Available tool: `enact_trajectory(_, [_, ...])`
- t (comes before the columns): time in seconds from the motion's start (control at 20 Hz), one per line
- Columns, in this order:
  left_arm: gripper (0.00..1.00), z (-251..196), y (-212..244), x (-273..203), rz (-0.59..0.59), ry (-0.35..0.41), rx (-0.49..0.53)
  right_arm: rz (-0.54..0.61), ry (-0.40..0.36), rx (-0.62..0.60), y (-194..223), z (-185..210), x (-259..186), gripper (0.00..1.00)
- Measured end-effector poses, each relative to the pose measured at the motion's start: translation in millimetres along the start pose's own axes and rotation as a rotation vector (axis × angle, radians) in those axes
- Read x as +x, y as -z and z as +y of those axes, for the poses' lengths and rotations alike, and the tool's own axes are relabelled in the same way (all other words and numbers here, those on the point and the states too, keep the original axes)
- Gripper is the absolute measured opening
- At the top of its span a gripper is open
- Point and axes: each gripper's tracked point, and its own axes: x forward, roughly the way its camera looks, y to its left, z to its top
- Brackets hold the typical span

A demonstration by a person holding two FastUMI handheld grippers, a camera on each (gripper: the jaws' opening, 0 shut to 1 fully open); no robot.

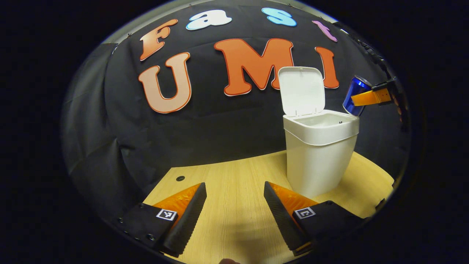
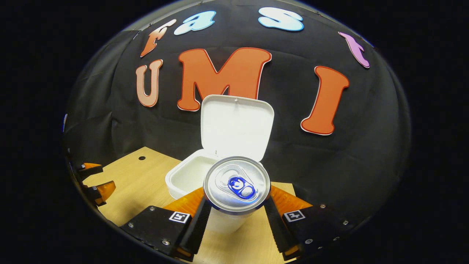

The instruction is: Press the lid of the desktop garbage bin to open it, pick up the crumpled paper on the desktop and throw it into the bin, then pick up the pop can on the desktop and drop it into the bin, and finally close the garbage bin lid.

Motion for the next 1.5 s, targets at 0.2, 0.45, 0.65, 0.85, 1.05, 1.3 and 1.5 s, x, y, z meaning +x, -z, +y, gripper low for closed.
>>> enact_trajectory(0.2, [1.00, 19.4, 4.6, -7.4, 0.018, -0.056, -0.018, 0.020, -0.014, -0.011, 1.7, 4.2, 23.5, 0.78])
enact_trajectory(0.45, [1.00, 30.5, 10.3, -21.0, 0.034, -0.114, -0.040, 0.061, -0.034, -0.027, 12.6, 3.5, 39.8, 0.78])
enact_trajectory(0.65, [1.00, 27.3, 13.2, -31.9, 0.044, -0.135, -0.073, 0.082, -0.057, -0.037, 19.3, 5.1, 46.0, 0.78])
enact_trajectory(0.85, [1.00, 23.9, 15.7, -38.1, 0.052, -0.157, -0.083, 0.095, -0.060, -0.059, 24.8, 2.1, 49.4, 0.78])
enact_trajectory(1.05, [1.00, 16.9, 20.1, -44.9, 0.059, -0.182, -0.106, 0.118, -0.083, -0.073, 32.4, -1.7, 50.8, 0.78])
enact_trajectory(1.3, [1.00, 9.1, 23.4, -49.3, 0.069, -0.178, -0.096, 0.135, -0.096, -0.078, 35.5, -3.2, 56.0, 0.79])
enact_trajectory(1.5, [1.00, 16.0, 21.0, -41.9, 0.059, -0.166, -0.103, 0.147, -0.072, -0.068, 36.8, -6.6, 56.8, 0.81])
